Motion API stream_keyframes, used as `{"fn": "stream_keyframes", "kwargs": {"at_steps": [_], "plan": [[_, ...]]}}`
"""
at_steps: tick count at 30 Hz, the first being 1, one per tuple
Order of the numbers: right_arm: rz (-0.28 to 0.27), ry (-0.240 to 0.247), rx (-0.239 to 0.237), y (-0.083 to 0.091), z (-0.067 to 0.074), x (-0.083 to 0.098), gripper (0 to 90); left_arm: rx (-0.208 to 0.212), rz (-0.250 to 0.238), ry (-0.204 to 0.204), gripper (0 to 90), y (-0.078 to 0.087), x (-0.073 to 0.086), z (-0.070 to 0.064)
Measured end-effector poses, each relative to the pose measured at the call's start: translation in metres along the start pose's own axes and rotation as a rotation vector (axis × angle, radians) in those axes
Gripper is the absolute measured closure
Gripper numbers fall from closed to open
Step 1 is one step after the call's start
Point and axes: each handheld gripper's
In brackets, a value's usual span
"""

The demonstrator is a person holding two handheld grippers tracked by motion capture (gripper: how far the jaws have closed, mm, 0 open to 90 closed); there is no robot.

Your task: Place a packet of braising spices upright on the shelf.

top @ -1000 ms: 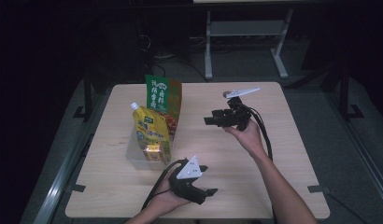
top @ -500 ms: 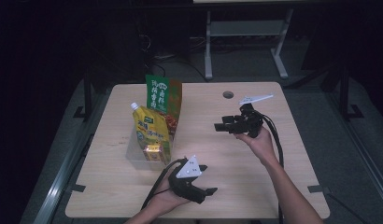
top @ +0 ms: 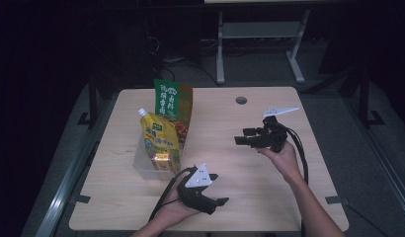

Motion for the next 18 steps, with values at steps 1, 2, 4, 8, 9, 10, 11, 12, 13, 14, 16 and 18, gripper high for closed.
{"fn": "stream_keyframes", "kwargs": {"at_steps": [1, 2, 4, 8, 9, 10, 11, 12, 13, 14, 16, 18], "plan": [[0.002, 0.004, 0.001, 0.001, 0.0, 0.002, 33.8, 0.0, 0.0, 0.0, 21.5, 0.0, 0.0, 0.0], [0.002, -0.004, 0.0, 0.002, 0.0, 0.003, 33.8, -0.002, 0.002, -0.002, 21.4, 0.0, 0.0, 0.0], [0.0, -0.004, 0.002, 0.004, 0.0, 0.007, 33.7, -0.004, 0.003, -0.001, 21.3, 0.001, 0.0, 0.0], [-0.003, -0.012, 0.003, 0.008, -0.001, 0.014, 33.5, -0.004, 0.0, 0.003, 21.2, 0.001, 0.001, 0.0], [0.002, -0.017, 0.002, 0.009, -0.002, 0.017, 33.5, -0.005, -0.003, 0.003, 21.1, 0.001, 0.0, 0.0], [0.006, -0.018, 0.0, 0.01, -0.003, 0.019, 33.3, -0.004, -0.007, 0.009, 21.0, 0.001, 0.001, 0.0], [0.006, -0.018, 0.003, 0.01, -0.004, 0.022, 33.4, -0.003, -0.003, 0.011, 21.0, 0.001, 0.001, 0.0], [0.0, -0.033, 0.002, 0.012, -0.004, 0.025, 33.4, -0.003, 0.0, 0.012, 21.0, 0.001, 0.001, 0.0], [-0.004, -0.032, 0.0, 0.012, -0.005, 0.027, 33.3, -0.002, 0.003, 0.013, 20.9, 0.001, 0.001, 0.0], [-0.005, -0.037, 0.005, 0.013, -0.006, 0.031, 33.3, -0.003, 0.004, 0.014, 20.9, 0.001, 0.001, 0.0], [0.005, -0.056, 0.003, 0.014, -0.006, 0.035, 32.3, -0.001, 0.005, 0.014, 20.8, 0.001, 0.001, 0.0], [-0.002, -0.053, 0.01, 0.015, -0.006, 0.04, 32.4, -0.001, 0.005, 0.013, 20.7, 0.001, 0.001, 0.0]]}}
Point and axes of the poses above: each handheld gripper's, and its own axes: y roughly backward along the jaws, x roughly out of its underside, z roughly to its left, and after that the axes turned 10 degrees about z, right-handed
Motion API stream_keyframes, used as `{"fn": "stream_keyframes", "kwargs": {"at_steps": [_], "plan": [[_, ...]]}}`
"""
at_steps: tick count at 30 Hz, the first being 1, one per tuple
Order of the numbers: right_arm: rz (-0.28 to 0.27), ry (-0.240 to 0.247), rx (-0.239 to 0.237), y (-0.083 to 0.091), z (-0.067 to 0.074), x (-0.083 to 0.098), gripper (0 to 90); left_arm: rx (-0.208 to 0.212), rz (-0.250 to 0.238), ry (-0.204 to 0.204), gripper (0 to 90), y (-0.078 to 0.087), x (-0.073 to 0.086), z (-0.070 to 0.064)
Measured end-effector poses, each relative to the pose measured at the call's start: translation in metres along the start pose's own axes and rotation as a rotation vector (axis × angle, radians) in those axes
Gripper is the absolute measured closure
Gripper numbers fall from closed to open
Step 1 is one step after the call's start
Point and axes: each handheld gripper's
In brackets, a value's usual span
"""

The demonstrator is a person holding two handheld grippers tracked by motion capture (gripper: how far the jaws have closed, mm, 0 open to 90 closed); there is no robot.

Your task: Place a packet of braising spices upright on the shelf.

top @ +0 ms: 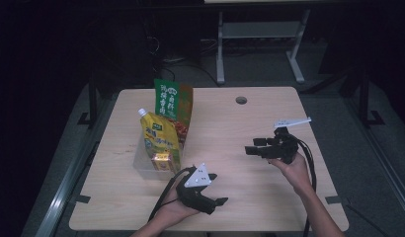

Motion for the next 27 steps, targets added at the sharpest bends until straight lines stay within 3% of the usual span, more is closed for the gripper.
{"fn": "stream_keyframes", "kwargs": {"at_steps": [10, 27], "plan": [[0.017, -0.037, -0.001, 0.004, -0.002, 0.021, 31.6, 0.0, 0.005, -0.001, 20.5, -0.001, 0.001, 0.0], [0.001, -0.086, 0.003, 0.018, -0.006, 0.061, 31.1, -0.002, 0.007, -0.002, 20.3, -0.002, 0.002, -0.002]]}}
Point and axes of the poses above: each handheld gripper's, and its own axes: y roughly backward along the jaws, x roughly out of its underside, z roughly to its left, and after that the axes turned 10 degrees about z, right-handed
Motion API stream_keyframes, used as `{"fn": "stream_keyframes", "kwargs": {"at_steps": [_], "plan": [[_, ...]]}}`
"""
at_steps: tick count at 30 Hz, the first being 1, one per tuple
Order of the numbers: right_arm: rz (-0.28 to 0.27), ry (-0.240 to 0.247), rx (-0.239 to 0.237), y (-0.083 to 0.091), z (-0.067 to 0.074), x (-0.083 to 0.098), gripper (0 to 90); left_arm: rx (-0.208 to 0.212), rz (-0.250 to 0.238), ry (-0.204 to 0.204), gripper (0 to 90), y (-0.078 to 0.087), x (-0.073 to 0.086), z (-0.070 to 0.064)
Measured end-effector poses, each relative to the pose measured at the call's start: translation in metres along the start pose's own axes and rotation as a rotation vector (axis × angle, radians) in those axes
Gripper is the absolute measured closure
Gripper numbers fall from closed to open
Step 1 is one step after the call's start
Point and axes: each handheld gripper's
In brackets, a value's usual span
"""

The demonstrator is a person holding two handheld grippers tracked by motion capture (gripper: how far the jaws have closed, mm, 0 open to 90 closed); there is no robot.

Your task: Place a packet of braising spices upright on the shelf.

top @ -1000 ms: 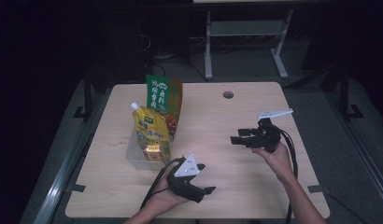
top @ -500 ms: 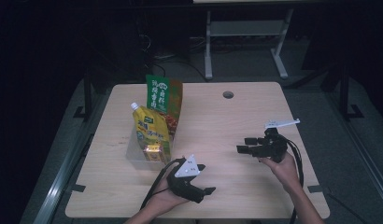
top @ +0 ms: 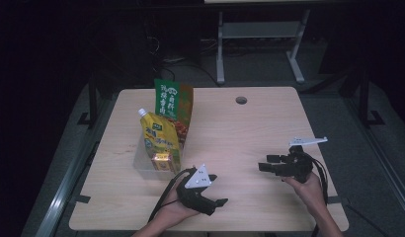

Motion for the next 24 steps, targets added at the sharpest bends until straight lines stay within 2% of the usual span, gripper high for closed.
{"fn": "stream_keyframes", "kwargs": {"at_steps": [13, 16, 24], "plan": [[0.005, 0.0, -0.015, 0.003, 0.006, 0.02, 30.4, -0.001, 0.001, 0.003, 20.1, -0.001, 0.001, 0.0], [0.011, -0.019, -0.022, 0.003, 0.008, 0.026, 29.9, -0.003, 0.012, -0.001, 20.1, -0.002, 0.002, 0.0], [0.011, -0.025, -0.022, 0.004, 0.013, 0.037, 29.3, 0.001, 0.024, 0.0, 20.1, -0.006, 0.004, -0.001]]}}
Point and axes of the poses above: each handheld gripper's, and its own axes: y roughly backward along the jaws, x roughly out of its underside, z roughly to its left, and after that the axes turned 10 degrees about z, right-handed
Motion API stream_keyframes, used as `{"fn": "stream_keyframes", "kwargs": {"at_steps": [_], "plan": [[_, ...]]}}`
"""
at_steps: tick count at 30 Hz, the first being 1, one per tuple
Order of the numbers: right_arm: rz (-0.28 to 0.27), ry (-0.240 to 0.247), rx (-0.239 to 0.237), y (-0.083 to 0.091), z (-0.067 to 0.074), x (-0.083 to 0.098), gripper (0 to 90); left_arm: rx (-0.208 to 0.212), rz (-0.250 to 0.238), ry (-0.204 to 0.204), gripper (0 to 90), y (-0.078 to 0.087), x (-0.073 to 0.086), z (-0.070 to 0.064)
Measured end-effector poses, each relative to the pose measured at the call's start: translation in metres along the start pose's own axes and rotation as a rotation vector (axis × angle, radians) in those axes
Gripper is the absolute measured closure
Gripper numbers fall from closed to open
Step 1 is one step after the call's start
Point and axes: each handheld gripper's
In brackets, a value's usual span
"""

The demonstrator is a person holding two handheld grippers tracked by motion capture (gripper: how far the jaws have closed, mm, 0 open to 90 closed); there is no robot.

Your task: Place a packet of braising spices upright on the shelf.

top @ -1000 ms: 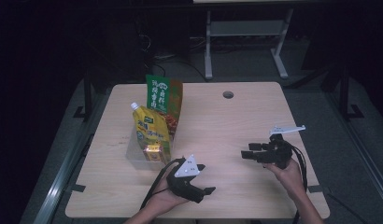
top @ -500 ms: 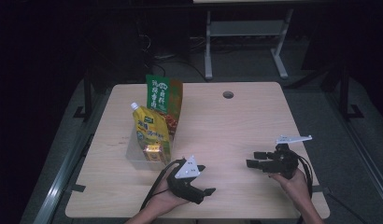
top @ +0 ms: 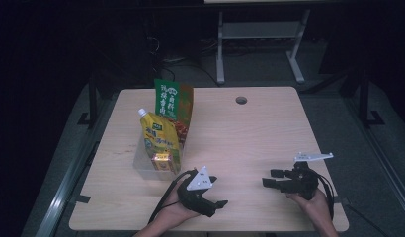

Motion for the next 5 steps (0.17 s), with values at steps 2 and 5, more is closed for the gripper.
{"fn": "stream_keyframes", "kwargs": {"at_steps": [2, 5], "plan": [[-0.007, 0.013, 0.005, -0.0003, 0.0033, -0.001, 28.7, 0.001, 0.003, 0.004, 20.1, -0.0014, 0.0007, 0.0003], [-0.004, 0.03, 0.014, -0.0028, 0.0055, -0.0033, 27.4, 0.002, -0.001, 0.001, 20.0, -0.0009, 0.0007, 0.0004]]}}
Point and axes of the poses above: each handheld gripper's, and its own axes: y roughly backward along the jaws, x roughly out of its underside, z roughly to its left, and after that the axes turned 10 degrees about z, right-handed
